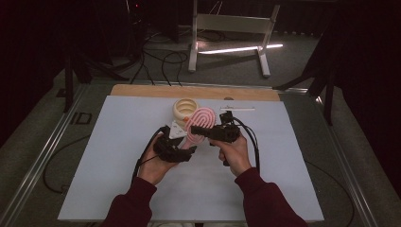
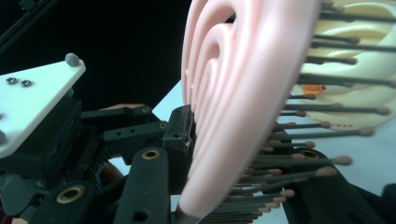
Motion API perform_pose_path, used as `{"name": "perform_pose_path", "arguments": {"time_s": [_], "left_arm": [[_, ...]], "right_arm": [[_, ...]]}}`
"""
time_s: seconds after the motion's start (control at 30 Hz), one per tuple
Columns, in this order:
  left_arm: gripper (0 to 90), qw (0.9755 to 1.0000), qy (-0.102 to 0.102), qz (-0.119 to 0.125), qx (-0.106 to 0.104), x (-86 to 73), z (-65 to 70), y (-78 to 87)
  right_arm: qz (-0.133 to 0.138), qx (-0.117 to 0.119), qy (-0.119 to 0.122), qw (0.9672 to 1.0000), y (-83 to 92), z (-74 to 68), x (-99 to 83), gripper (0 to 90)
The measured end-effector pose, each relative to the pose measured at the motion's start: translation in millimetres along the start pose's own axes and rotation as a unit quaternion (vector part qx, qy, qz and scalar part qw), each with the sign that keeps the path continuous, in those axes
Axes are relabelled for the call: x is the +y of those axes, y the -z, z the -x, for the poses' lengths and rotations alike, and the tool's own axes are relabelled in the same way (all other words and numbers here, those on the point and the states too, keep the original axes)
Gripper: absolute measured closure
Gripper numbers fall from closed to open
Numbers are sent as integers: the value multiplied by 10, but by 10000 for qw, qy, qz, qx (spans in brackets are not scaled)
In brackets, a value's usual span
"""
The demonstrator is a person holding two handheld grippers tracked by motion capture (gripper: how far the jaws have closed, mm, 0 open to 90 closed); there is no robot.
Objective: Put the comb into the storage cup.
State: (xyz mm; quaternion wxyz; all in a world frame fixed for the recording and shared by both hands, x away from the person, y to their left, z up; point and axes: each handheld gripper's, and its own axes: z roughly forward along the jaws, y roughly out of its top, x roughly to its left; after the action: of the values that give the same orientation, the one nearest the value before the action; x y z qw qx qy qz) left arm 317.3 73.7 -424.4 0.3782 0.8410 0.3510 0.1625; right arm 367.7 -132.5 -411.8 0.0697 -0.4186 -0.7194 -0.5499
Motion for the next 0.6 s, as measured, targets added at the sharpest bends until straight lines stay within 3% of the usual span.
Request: {"name": "perform_pose_path", "arguments": {"time_s": [0.17, 0.23, 0.43, 0.6], "left_arm": [[190, 9992, -100, 157, 351, -21, 19, 37], [153, 9990, -35, 195, 412, -24, 8, 54], [63, 9983, 178, 441, 338, -83, -52, 125], [2, 9977, 196, 517, 390, -143, -111, 166]], "right_arm": [[39, 4, -13, 10000, 4, 0, 2, 639], [43, 8, -22, 10000, 7, -1, 3, 639], [64, 13, -10, 10000, 15, 6, 11, 638], [59, -16, -13, 10000, 32, 14, 19, 639]]}}
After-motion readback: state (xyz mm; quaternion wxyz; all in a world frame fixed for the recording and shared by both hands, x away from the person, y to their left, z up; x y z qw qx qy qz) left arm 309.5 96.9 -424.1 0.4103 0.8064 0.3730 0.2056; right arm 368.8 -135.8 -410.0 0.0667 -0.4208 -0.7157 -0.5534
